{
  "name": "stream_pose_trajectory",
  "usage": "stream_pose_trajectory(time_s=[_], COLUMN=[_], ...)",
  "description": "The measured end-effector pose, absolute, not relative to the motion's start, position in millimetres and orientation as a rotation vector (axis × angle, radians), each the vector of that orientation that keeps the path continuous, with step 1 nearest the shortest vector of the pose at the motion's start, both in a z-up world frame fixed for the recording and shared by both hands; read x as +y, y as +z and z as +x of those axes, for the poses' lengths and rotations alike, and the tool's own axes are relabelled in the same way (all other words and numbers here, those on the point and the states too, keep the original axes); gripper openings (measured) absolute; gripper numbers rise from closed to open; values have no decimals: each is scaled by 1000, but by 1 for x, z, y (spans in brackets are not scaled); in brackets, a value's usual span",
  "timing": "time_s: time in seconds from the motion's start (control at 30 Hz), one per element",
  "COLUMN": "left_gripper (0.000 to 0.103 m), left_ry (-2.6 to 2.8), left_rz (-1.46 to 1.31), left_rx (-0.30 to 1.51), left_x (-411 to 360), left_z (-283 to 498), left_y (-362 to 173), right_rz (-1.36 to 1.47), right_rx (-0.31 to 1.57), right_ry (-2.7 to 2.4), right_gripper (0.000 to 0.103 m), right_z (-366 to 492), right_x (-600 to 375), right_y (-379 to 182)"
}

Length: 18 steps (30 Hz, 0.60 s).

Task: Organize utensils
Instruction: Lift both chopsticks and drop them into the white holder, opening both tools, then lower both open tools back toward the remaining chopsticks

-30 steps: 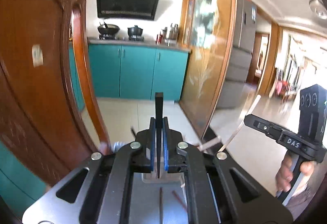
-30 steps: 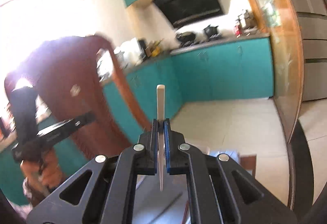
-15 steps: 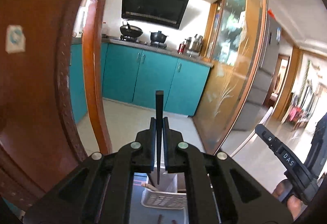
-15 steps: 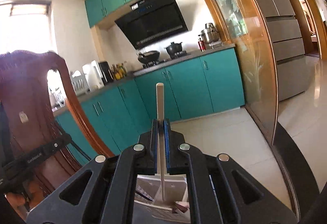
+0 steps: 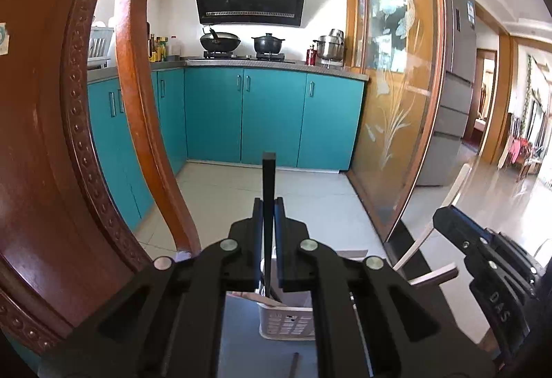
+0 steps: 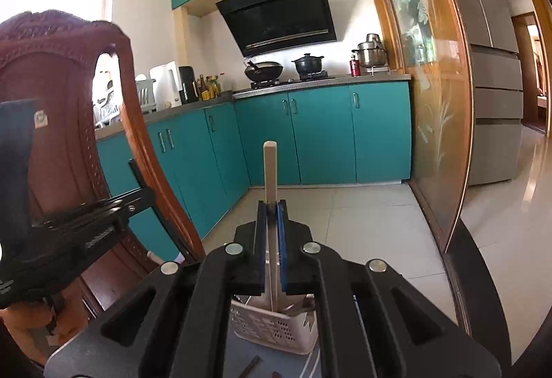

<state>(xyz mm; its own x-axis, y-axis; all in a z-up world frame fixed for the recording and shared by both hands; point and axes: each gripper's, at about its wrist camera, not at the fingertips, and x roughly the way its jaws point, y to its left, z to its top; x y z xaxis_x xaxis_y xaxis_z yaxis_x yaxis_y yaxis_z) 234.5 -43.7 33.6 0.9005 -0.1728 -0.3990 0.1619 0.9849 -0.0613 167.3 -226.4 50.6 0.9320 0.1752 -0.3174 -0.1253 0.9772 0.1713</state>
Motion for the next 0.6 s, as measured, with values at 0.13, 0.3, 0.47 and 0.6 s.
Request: stream_pose_trajectory(time_s=[0.13,0.3,0.47,0.6], left_gripper=[7,7,7,9], left_ry=[-172,-166,-167,-173], left_rz=[1,32,42,47], left_rx=[433,445,445,434], left_x=[-49,-52,-51,-50], left_z=[237,237,236,232], left_y=[26,16,12,12], right_rz=[129,109,107,115], right_rx=[347,361,336,299], right_ry=[160,163,163,196], right_gripper=[6,7,22,27], right_z=[165,165,156,139], right_x=[-222,-218,-220,-226], right_y=[47,47,52,54])
